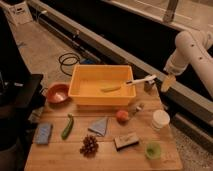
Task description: Place brush in plastic cup
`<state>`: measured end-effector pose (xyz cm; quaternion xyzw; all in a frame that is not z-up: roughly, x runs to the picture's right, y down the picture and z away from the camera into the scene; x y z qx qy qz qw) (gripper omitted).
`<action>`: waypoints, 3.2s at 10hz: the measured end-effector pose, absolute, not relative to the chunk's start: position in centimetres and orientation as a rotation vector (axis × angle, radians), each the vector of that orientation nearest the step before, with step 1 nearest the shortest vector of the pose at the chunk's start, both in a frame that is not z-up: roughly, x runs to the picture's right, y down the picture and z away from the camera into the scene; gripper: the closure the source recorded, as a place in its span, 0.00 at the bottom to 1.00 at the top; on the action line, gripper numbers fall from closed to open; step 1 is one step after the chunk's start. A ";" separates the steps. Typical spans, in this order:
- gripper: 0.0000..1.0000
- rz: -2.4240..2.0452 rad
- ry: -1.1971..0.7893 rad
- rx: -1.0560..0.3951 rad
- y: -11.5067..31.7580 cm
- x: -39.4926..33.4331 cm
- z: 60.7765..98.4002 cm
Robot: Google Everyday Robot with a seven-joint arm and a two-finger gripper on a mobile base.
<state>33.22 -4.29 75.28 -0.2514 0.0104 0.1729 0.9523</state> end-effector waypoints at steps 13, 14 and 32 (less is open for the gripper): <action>0.20 0.351 0.021 -0.511 -4.3 33.2 75.3; 0.20 0.351 0.021 -0.511 -4.3 33.2 75.3; 0.20 -0.066 -0.125 -0.550 -5.6 21.6 80.9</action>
